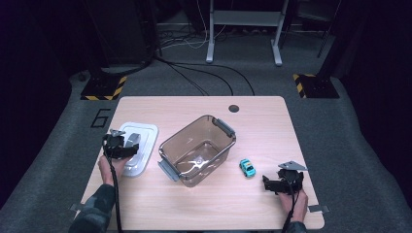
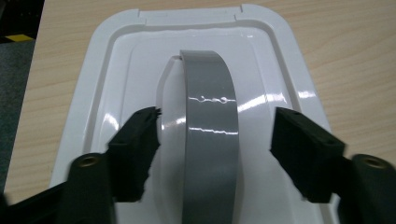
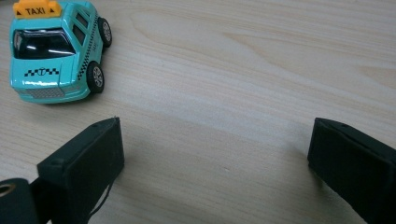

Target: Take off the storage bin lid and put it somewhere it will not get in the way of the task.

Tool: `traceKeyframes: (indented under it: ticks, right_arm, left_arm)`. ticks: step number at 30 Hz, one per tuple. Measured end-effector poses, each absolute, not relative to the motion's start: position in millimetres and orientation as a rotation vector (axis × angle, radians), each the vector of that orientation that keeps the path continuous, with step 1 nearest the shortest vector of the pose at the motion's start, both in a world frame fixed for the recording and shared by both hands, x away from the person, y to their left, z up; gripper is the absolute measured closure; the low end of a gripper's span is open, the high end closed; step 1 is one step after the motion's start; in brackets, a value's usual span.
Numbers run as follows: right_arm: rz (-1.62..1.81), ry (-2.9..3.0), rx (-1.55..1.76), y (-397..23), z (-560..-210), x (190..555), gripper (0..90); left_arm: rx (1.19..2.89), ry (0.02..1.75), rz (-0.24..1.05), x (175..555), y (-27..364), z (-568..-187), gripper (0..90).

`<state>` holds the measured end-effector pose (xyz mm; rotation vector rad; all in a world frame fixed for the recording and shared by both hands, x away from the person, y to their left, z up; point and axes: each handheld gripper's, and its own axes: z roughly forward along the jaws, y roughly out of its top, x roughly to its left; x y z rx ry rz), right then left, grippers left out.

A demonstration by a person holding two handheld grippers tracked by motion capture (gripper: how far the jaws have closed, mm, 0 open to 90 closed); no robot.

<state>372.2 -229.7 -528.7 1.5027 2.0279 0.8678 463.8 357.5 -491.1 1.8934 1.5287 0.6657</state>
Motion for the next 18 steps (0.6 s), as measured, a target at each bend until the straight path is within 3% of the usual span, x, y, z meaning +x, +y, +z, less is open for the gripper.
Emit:
traceKeyframes:
  ticks: [6,18]
  right_arm:
    - [0.868,2.028,1.502,-230,-529,372,3.1]
    - [0.873,2.029,1.504,-230,-529,372,3.3]
  left_arm:
    - [1.869,1.499,0.639,448,362,-481,10.7]
    - [1.882,1.433,0.652,404,365,-474,1.4]
